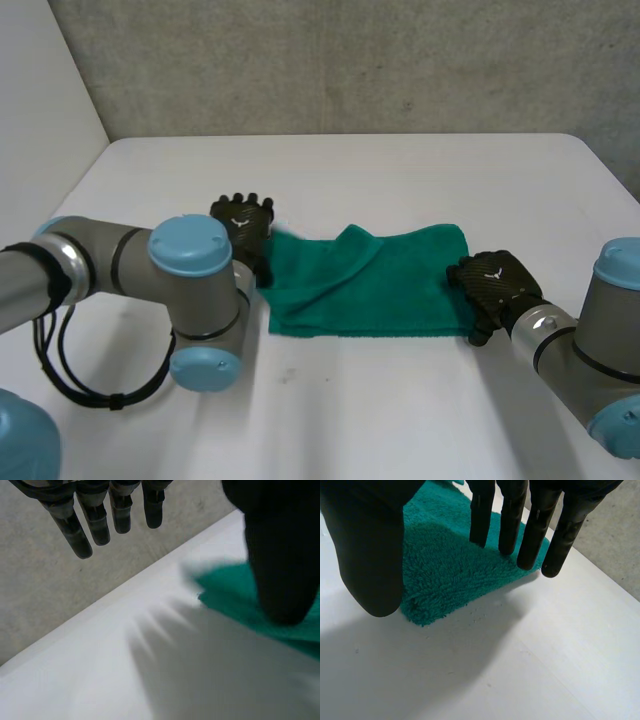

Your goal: Fold the towel.

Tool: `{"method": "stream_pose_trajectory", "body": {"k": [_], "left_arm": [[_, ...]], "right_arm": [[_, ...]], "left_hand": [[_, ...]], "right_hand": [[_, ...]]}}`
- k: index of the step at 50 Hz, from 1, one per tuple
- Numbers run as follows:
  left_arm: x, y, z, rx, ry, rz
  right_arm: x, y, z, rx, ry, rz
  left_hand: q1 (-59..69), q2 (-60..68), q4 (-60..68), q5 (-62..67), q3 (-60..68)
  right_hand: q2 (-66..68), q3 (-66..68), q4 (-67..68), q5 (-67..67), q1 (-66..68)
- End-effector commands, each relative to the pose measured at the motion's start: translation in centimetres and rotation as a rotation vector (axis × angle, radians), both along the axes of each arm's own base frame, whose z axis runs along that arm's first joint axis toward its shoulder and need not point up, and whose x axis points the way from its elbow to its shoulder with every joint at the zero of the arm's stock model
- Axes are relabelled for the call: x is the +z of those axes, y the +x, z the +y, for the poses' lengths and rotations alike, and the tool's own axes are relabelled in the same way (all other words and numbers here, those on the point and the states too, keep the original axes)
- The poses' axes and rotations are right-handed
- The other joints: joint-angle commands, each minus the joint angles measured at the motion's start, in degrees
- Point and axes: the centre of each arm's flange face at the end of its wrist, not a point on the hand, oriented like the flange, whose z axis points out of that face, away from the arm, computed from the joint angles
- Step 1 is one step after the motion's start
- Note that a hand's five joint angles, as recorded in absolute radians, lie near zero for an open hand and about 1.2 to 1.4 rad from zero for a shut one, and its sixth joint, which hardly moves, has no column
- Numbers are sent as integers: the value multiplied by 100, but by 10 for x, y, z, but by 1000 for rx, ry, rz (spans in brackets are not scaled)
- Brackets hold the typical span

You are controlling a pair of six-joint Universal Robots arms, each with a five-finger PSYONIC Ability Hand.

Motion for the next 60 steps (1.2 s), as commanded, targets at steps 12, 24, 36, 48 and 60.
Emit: {"method": "stream_pose_trajectory", "body": {"k": [12, 24, 36, 48, 60], "left_arm": [[35, -9, 54, -106, -25, 12], [20, -46, 86, -319, -1, 18], [-4, -61, 54, -284, -17, 15], [-17, -10, 6, -43, -10, -110], [7, -8, 68, -129, 29, -82]], "right_arm": [[-2, -1, -1, -9, -11, -12], [-4, -1, 2, -8, -3, -10], [-3, -1, 2, -8, -5, -11], [-3, -3, 0, -22, -9, -7], [0, -7, -5, -57, -24, 0]], "left_hand": [[-106, -160, -162, -268, -224], [-67, -122, -124, -230, -185], [50, -4, -6, -112, -68], [-16, -71, -73, -179, -135], [-101, -155, -157, -263, -219]], "right_hand": [[1231, 1218, 1206, 1335, 1603], [1197, 1185, 1173, 1301, 1569], [1197, 1185, 1173, 1301, 1569], [1717, 1704, 1692, 1821, 2089], [5212, 5199, 5187, 5315, 5583]]}}
